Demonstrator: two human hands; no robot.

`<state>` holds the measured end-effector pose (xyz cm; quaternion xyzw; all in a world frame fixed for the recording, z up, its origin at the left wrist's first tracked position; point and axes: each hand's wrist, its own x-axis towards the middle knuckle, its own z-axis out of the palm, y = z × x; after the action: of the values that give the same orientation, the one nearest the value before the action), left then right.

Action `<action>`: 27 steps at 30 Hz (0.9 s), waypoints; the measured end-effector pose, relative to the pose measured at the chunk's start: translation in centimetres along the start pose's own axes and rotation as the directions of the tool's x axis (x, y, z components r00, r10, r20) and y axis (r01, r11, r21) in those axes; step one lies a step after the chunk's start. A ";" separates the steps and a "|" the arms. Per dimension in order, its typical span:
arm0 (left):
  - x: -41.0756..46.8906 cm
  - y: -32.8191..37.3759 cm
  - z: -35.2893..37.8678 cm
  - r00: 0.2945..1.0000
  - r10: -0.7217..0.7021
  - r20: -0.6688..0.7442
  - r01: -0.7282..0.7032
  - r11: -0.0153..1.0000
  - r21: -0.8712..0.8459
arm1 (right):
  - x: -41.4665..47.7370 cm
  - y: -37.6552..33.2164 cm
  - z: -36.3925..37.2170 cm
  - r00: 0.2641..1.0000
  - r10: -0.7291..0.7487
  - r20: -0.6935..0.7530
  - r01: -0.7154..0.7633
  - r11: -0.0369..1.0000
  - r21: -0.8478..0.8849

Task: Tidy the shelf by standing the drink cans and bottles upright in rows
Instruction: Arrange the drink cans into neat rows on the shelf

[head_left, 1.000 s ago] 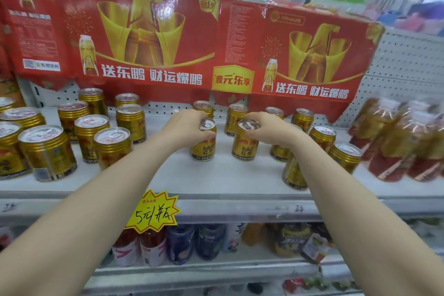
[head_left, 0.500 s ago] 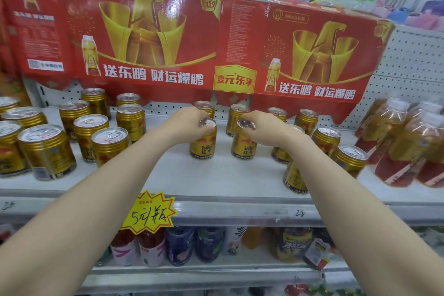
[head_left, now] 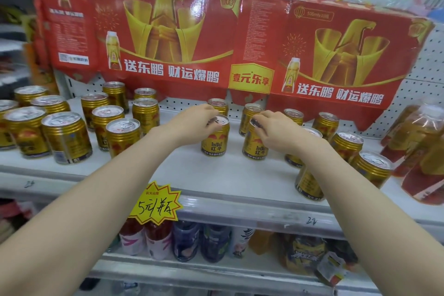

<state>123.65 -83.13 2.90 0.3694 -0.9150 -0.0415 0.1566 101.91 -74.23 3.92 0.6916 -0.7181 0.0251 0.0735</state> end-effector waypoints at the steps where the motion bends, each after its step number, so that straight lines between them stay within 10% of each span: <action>1: -0.5 0.0 -0.2 0.999 0.012 -0.030 -0.011 1.000 0.018 | 0.0 -0.1 0.1 1.000 0.004 -0.003 -0.004 1.000 -0.013; 10: -8.2 -6.8 -4.6 0.968 0.042 -0.246 -0.003 0.987 0.159 | -0.3 -7.9 0.0 0.941 -0.126 -0.315 0.156 0.985 0.073; 19: -17.3 -16.1 -6.2 0.935 -0.253 -0.248 0.299 0.939 0.170 | 0.5 -22.3 2.0 0.928 -0.173 -0.330 0.288 0.894 0.342; 27: -18.2 -17.3 -6.7 0.940 -0.266 -0.212 0.301 0.942 0.150 | 2.5 -28.1 3.3 0.945 0.110 -0.309 0.064 0.863 0.501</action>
<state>149.61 -82.83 1.28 0.5126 -0.8330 0.0547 0.2011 129.63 -78.36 -0.80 0.6640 -0.6723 0.3273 0.0080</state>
